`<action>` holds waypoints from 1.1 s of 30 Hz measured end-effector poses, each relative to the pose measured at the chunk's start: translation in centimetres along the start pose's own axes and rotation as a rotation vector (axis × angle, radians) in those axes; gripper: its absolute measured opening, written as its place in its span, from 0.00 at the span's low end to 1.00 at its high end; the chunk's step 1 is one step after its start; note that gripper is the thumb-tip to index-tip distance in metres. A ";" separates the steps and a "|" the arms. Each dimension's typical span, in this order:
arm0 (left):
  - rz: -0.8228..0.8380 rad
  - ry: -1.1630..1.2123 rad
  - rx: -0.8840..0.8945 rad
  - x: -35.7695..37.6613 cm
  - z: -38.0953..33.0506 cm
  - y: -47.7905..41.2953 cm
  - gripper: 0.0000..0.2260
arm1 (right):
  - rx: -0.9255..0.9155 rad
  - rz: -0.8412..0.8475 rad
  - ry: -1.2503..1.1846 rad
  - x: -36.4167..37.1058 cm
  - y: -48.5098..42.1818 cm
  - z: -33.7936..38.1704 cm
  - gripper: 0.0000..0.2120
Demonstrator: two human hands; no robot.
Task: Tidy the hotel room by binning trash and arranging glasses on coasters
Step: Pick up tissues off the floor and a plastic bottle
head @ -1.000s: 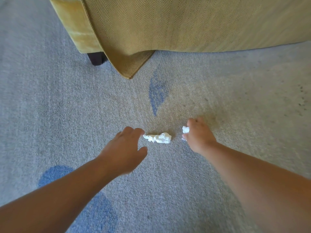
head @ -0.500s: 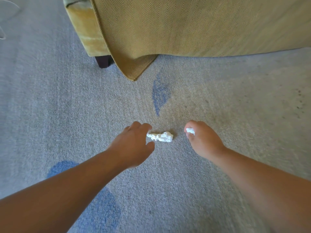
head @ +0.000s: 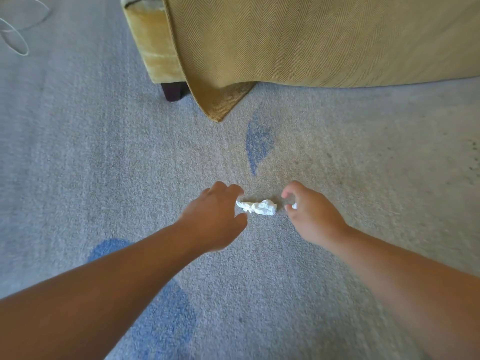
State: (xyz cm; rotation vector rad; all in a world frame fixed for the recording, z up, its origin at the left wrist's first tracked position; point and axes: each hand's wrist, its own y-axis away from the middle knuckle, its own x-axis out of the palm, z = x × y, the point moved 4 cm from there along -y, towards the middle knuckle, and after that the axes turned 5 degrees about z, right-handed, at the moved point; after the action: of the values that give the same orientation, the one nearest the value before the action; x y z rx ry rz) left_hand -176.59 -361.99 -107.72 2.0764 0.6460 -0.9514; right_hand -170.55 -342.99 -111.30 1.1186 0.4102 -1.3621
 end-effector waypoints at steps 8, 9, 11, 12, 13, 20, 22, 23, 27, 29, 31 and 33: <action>0.015 0.016 -0.018 0.3 1.2 -0.1 0.25 | -0.088 0.108 0.073 2.2 -1.3 1.9 0.27; 0.018 0.017 -0.022 0.4 1.4 -0.2 0.25 | -0.079 0.127 0.089 2.5 -1.5 2.1 0.28; 0.022 0.016 -0.029 0.6 1.7 -0.3 0.24 | -0.056 0.163 0.135 3.2 -1.8 2.5 0.28; 0.024 0.016 -0.032 0.6 1.9 -0.3 0.24 | -0.048 0.178 0.153 3.6 -2.0 2.8 0.28; 0.026 0.016 -0.034 0.7 2.0 -0.3 0.24 | -0.042 0.191 0.169 4.0 -2.2 3.0 0.29; 0.039 0.022 -0.042 1.1 3.0 -0.4 0.24 | -0.084 0.236 0.337 6.5 -3.4 3.8 0.34; 0.048 0.024 -0.052 1.3 3.3 -0.4 0.24 | -0.105 0.194 0.370 7.0 -3.6 3.9 0.32; 0.052 0.024 -0.058 1.3 3.4 -0.4 0.24 | -0.119 0.169 0.364 7.0 -3.7 4.0 0.30; 0.066 0.020 -0.065 1.4 3.6 -0.5 0.24 | -0.169 0.135 0.339 6.9 -3.9 4.0 0.16; 0.069 0.025 -0.066 1.4 3.7 -0.5 0.24 | -0.182 0.159 0.346 7.1 -4.0 4.1 0.16; 0.068 0.030 -0.068 1.3 3.7 -0.6 0.24 | -0.161 0.135 0.331 6.8 -4.0 4.2 0.16; 0.066 0.036 -0.070 1.2 3.6 -0.5 0.24 | -0.134 0.098 0.298 6.2 -4.1 4.2 0.14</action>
State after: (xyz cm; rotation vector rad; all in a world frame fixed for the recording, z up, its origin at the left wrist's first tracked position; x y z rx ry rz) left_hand -177.72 -364.39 -110.53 2.0438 0.6163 -0.8446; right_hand -174.23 -349.16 -115.90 1.2166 0.6444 -1.0688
